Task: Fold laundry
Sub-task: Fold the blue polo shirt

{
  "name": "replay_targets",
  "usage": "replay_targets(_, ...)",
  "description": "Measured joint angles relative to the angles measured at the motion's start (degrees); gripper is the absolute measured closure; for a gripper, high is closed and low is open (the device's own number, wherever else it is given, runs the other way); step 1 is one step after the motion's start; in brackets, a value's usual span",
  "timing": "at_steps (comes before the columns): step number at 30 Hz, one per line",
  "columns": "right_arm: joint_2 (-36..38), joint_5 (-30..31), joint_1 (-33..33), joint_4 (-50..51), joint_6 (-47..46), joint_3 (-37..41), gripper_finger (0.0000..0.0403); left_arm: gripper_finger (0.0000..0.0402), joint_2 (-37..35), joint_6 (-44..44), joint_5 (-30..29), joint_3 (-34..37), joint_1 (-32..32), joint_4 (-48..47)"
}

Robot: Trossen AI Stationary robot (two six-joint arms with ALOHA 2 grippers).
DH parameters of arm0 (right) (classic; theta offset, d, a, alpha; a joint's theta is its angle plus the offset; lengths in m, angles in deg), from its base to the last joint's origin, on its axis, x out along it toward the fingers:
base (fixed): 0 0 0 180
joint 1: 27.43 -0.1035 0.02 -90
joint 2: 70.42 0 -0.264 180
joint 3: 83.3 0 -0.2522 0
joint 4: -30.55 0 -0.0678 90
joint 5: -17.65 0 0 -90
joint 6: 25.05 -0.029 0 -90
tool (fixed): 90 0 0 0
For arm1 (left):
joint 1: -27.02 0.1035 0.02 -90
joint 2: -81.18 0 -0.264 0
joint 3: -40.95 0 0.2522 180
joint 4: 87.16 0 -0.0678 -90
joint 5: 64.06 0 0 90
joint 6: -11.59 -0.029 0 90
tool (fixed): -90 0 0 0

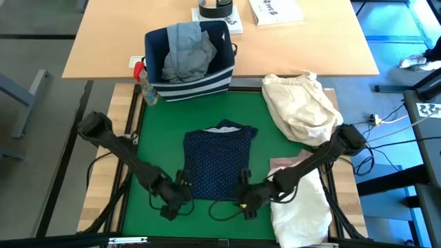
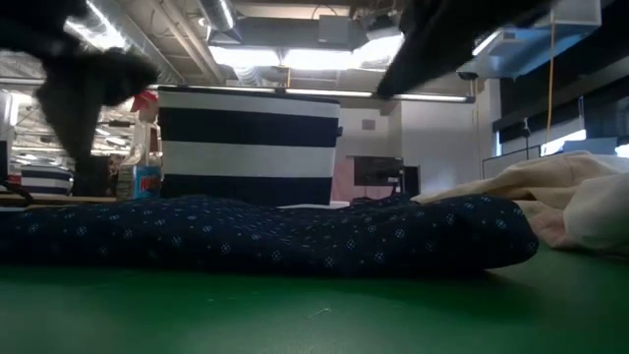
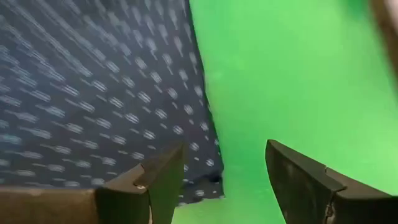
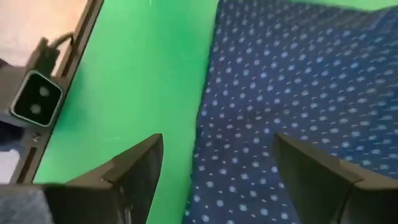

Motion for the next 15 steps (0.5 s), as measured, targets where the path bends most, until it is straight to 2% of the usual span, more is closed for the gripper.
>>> replay_targets(3,-2.1,-0.8,0.1,0.0,-0.5,0.0,0.01,0.0184,4.1,1.8,-0.5,0.0,-0.8,-0.5)
replay_targets(9,-5.3,-2.1,0.0,0.2,-2.2,0.0,0.01,0.0184,8.1,5.9,-5.8,0.0,-0.3,-1.0)
replay_targets(12,-6.4,-3.4,-0.4,1.7,-4.1,0.0,0.01,0.0184,9.0,7.1,-6.0,-0.1,0.2,-1.4)
replay_targets(15,-7.6,-1.9,-0.3,4.1,-4.8,0.0,0.01,0.0184,9.9,7.1,-5.6,-0.3,0.3,-1.4)
